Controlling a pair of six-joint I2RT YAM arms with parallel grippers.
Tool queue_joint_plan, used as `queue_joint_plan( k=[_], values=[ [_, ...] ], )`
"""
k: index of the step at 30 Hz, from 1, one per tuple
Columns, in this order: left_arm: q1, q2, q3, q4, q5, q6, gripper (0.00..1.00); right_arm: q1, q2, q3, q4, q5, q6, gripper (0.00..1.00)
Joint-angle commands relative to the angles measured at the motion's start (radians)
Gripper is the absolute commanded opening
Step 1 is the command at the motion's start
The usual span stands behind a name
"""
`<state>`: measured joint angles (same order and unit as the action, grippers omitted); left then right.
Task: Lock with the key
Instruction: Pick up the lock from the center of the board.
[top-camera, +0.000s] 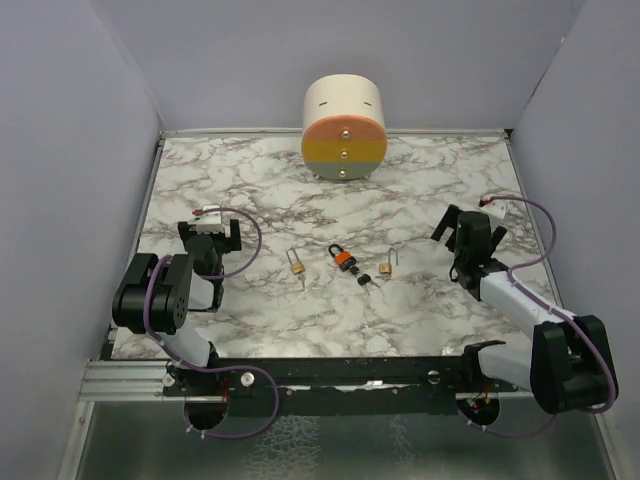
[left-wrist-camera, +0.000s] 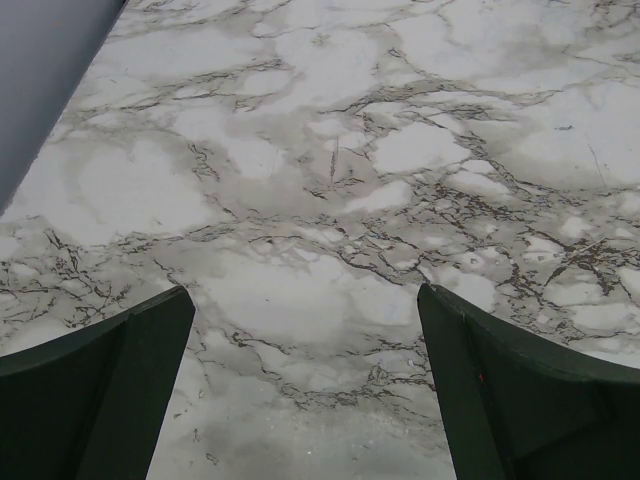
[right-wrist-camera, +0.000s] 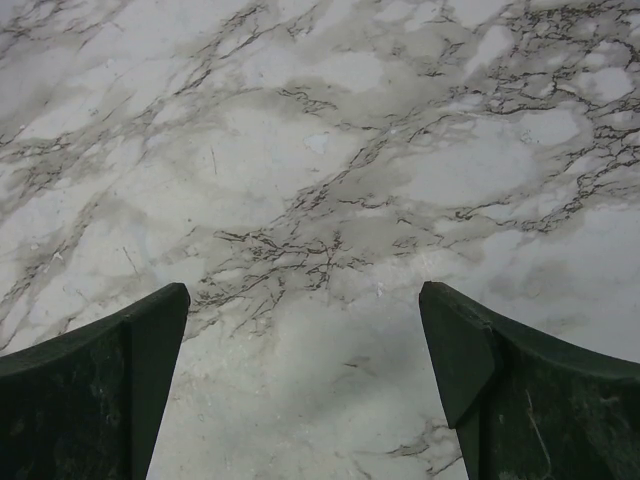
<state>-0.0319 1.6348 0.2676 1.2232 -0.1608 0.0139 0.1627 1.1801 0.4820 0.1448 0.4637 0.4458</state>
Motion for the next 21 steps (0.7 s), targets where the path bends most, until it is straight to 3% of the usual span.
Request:
queue_joint_plan(
  k=[1, 7, 13, 21],
  values=[
    [0.007, 0.005, 0.009, 0.028, 0.021, 0.0, 0.99, 0.003, 0.023, 0.028, -0.059, 0.068, 0.055, 1.0],
    [0.007, 0.005, 0.008, 0.028, 0.02, 0.001, 0.99, 0.003, 0.053, 0.052, -0.09, 0.088, 0.077, 1.0],
    [0.007, 0.005, 0.007, 0.028, 0.02, 0.0, 0.99, 0.003, -0.029, -0.015, -0.032, 0.071, 0.07, 1.0],
    [0.007, 0.004, 0.005, 0.031, 0.019, -0.001, 0.99, 0.003, -0.128, -0.096, 0.083, -0.061, 0.003, 1.0]
  ],
)
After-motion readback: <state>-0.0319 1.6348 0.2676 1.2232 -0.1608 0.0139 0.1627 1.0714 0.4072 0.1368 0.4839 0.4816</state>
